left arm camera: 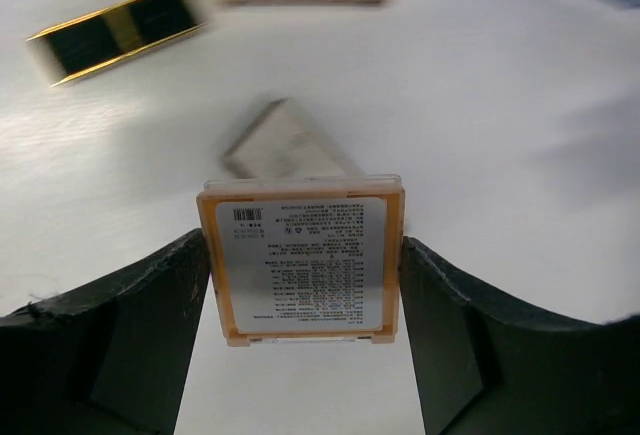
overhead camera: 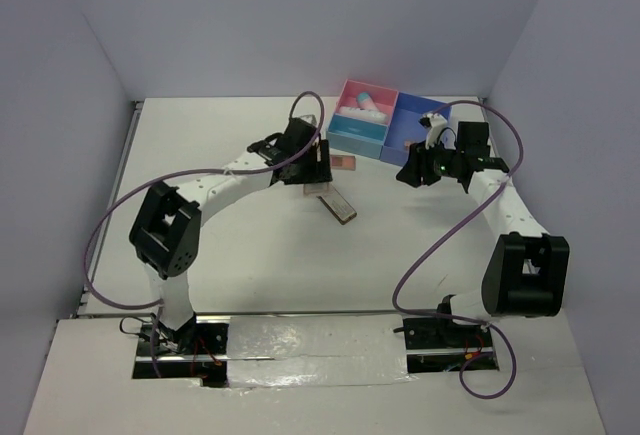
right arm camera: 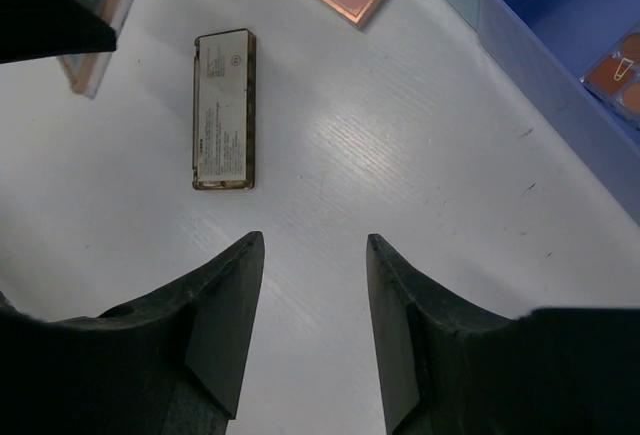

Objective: Organize the makeup

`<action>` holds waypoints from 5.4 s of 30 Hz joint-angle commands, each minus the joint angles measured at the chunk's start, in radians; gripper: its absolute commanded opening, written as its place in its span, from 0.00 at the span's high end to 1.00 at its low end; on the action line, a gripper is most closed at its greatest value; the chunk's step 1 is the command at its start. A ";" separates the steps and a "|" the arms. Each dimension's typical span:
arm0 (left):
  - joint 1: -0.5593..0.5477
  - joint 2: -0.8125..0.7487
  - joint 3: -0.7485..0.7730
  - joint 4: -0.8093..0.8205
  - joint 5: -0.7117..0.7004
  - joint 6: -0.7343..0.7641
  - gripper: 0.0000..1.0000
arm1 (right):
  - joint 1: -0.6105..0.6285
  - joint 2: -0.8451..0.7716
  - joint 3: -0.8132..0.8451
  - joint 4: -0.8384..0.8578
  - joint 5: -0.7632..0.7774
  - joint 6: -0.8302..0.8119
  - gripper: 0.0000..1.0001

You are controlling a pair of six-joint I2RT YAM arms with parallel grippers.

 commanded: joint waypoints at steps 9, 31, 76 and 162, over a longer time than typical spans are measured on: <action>-0.013 0.171 0.164 0.785 0.703 0.004 0.99 | -0.111 -0.070 0.110 0.059 -0.016 0.056 0.73; -0.111 0.653 0.600 1.348 0.277 -0.075 0.99 | -0.175 -0.148 0.015 0.077 -0.059 0.099 0.76; -0.149 0.802 0.833 1.015 -0.044 -0.042 0.12 | -0.206 -0.153 0.006 0.071 -0.097 0.096 0.68; 0.125 -1.076 -0.937 0.318 -0.179 -0.007 0.01 | 0.693 0.692 0.498 -0.231 0.682 0.176 0.55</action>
